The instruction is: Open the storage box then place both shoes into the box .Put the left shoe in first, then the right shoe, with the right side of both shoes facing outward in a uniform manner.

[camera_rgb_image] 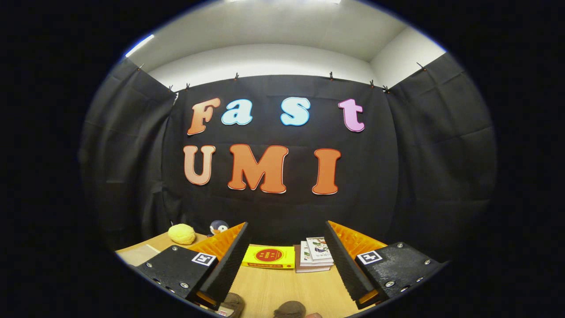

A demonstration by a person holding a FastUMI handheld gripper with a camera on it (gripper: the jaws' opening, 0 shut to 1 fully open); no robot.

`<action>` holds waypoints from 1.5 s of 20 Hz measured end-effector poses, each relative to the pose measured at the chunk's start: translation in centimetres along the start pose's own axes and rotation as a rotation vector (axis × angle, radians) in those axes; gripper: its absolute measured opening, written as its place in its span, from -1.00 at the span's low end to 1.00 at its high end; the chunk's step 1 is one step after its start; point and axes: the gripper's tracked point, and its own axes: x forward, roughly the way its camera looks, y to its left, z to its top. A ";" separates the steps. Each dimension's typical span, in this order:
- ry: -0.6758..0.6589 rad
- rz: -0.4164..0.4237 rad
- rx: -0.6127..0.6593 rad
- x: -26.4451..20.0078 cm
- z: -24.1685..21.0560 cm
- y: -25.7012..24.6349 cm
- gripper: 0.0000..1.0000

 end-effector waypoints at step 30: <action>1.037 0.730 0.450 -10.7 -25.7 28.8 0.93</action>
